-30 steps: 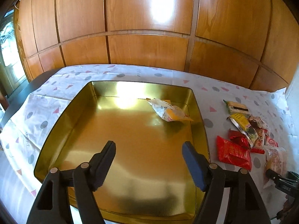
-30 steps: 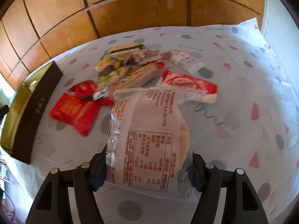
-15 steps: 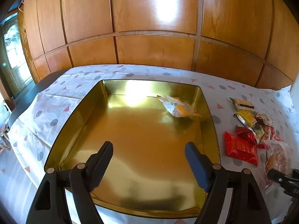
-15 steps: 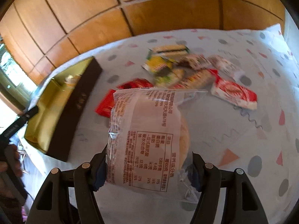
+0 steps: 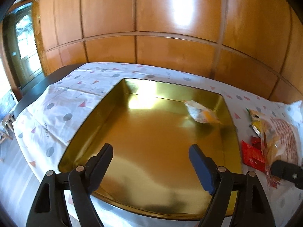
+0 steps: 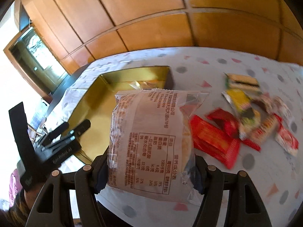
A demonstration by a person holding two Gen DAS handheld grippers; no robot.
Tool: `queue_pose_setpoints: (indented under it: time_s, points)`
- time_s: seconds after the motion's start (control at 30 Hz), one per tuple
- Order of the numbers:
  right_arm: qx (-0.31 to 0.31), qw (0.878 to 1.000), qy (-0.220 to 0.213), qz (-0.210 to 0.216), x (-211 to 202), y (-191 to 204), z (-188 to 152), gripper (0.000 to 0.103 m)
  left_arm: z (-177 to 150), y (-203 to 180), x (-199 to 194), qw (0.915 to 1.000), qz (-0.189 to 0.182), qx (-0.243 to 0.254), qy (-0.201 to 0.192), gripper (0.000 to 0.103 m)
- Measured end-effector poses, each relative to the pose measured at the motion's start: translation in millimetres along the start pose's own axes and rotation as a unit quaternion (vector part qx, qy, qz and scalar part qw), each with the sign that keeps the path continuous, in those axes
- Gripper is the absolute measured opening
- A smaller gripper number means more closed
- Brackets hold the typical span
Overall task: Organize snacks
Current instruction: 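Lower the large bread bag into the tin and open the right gripper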
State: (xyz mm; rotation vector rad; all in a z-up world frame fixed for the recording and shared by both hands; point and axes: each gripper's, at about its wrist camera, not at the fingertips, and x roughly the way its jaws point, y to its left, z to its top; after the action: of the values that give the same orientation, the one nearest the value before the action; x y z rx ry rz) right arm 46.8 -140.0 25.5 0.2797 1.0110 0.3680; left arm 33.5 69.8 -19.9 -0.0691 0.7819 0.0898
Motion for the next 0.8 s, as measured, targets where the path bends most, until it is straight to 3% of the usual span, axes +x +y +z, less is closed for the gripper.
queue_pose_setpoints:
  time_s: [0.3, 0.43, 0.5, 0.8]
  points:
    - [0.021, 1.0, 0.018, 0.0, 52, 33, 35, 0.071, -2, 28, 6, 0.9995, 0.002, -0.03, 0.009, 0.076]
    - [0.018, 0.999, 0.031, -0.035, 69, 29, 28, 0.072, -6, 28, 10, 0.9995, -0.003, -0.025, 0.017, 0.076]
    - [0.006, 0.998, 0.021, -0.051, 68, 30, 25, 0.072, -8, 27, 12, 0.9994, -0.006, -0.024, 0.023, 0.073]
    - [-0.013, 0.999, -0.009, -0.036, 53, 35, 19, 0.075, -8, 21, 11, 0.9994, -0.013, -0.022, 0.024, 0.071]
